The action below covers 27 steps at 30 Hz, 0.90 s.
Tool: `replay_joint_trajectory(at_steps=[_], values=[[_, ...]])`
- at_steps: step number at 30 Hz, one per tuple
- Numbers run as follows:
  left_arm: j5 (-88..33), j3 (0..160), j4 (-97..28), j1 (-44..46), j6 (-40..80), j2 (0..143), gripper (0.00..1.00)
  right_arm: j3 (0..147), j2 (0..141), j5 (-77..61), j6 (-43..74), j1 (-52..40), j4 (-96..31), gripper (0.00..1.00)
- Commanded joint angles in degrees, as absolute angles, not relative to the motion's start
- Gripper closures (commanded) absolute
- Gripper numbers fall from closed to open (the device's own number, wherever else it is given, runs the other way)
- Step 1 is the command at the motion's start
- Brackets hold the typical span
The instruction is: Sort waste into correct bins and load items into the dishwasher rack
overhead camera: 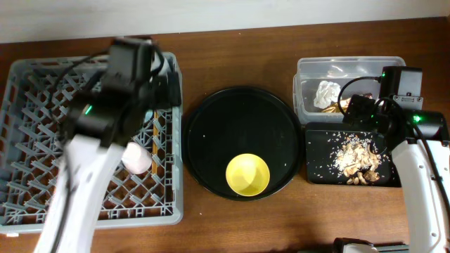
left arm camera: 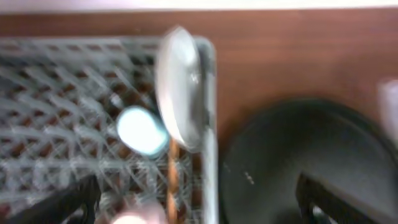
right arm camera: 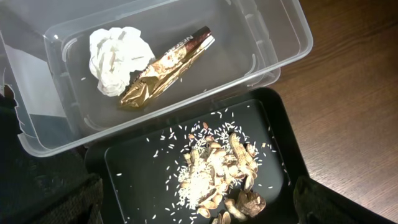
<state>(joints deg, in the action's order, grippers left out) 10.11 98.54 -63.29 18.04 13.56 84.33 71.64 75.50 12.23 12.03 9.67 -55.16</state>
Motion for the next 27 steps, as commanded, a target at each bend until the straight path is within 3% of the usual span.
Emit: replay_joint_trajectory(at_steps=[1, 3, 5, 6, 18, 27], values=[[-3.9, 99.5, -71.5, 19.0, 15.4, 80.8, 0.04, 72.0, 75.6, 13.3, 12.0, 9.8, -55.1, 0.01], [-7.0, 99.0, -76.5, 19.8, 15.4, 81.1, 0.19, 72.0, 75.6, 13.3, 12.0, 9.8, -55.1, 0.01], [-7.1, 96.4, -78.3, 22.0, 15.4, 81.2, 0.43, 72.0, 75.6, 13.3, 12.0, 9.8, -55.1, 0.01], [-7.1, 94.0, -77.6, 23.7, 15.4, 81.3, 0.46, 72.0, 75.6, 13.3, 12.0, 9.8, -55.1, 0.01], [-7.1, 70.4, -46.4, 41.6, 19.7, 89.2, 0.52, 72.0, 75.6, 13.3, 12.0, 9.8, -55.1, 0.01], [-1.4, 70.3, -41.1, 52.0, 19.7, 100.4, 0.52, 72.0, 75.6, 13.3, 12.0, 9.8, -55.1, 0.01]])
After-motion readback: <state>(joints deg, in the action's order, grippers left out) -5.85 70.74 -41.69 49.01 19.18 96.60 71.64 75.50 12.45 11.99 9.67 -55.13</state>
